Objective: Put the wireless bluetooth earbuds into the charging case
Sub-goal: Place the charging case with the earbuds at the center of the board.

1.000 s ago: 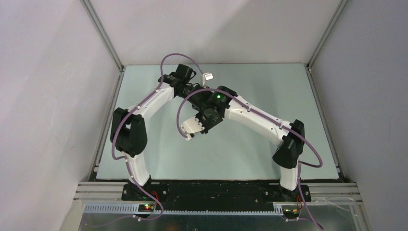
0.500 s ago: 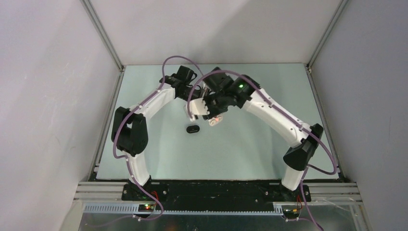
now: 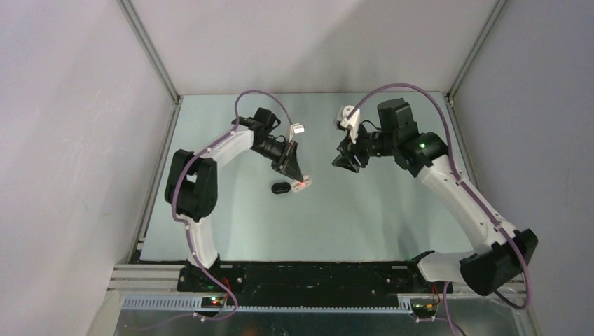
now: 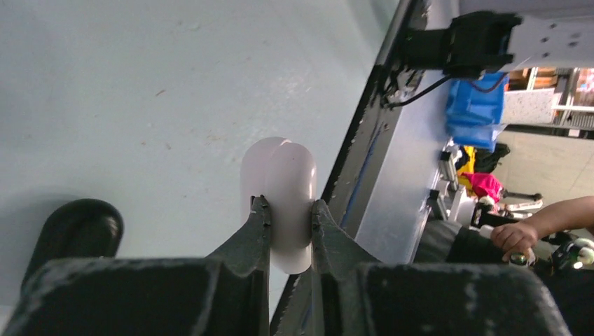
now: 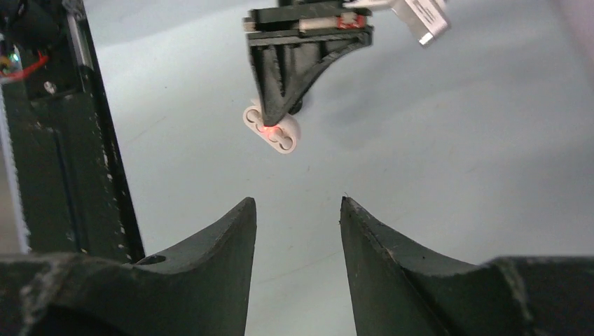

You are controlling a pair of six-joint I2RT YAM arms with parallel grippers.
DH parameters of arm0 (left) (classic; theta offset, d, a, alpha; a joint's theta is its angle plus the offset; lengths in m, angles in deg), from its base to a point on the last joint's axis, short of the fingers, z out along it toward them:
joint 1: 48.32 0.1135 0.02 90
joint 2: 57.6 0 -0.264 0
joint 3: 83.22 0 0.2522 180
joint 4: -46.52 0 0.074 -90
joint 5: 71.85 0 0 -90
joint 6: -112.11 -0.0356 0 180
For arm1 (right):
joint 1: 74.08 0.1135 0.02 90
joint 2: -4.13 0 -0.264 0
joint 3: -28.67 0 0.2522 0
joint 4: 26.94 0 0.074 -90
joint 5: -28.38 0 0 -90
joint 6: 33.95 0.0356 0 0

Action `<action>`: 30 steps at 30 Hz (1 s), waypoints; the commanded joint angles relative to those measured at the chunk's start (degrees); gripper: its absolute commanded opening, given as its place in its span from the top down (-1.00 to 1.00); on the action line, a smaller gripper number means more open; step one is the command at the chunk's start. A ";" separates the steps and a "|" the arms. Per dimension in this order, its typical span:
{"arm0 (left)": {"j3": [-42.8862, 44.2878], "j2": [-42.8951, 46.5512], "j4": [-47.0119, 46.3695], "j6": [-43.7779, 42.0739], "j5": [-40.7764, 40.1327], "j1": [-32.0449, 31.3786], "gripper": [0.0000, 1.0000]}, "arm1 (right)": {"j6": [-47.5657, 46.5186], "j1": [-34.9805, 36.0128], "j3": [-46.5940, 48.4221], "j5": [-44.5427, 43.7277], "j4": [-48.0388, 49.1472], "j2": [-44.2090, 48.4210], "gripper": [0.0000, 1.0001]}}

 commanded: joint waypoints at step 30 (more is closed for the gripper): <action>9.69 -12.35 3.16 -23.80 -16.80 -3.61 -0.03 | 22.29 -12.87 -9.08 5.63 12.12 -7.37 -0.03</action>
